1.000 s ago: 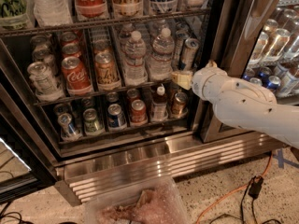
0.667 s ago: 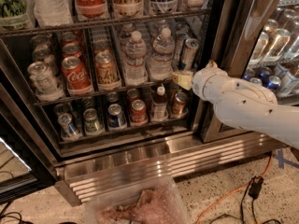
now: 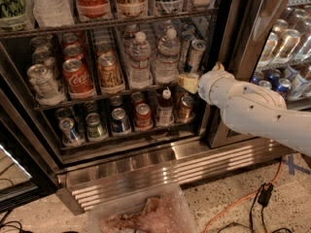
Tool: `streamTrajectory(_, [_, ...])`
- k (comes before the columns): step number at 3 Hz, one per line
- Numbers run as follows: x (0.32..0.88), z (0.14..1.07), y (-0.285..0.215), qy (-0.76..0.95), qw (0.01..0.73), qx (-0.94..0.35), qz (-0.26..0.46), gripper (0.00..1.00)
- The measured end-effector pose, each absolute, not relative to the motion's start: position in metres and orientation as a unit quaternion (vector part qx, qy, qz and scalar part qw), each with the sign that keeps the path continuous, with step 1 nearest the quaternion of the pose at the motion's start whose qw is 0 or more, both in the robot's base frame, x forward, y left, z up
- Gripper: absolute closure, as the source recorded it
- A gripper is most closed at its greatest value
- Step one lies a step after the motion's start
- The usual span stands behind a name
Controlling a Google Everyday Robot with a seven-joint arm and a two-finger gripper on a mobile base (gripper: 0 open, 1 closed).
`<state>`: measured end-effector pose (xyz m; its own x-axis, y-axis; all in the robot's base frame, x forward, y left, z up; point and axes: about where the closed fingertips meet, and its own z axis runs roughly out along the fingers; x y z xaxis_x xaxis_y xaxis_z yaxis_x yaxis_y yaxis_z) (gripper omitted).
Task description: Pick redbull can from middle shelf of fridge
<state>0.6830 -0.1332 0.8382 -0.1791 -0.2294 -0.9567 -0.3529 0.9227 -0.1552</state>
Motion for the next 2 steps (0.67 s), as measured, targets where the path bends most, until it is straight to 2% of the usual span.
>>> streamTrajectory(2, [0.6819,0.8407,-0.1354,0.764,0.614,-0.191,0.055,0.25])
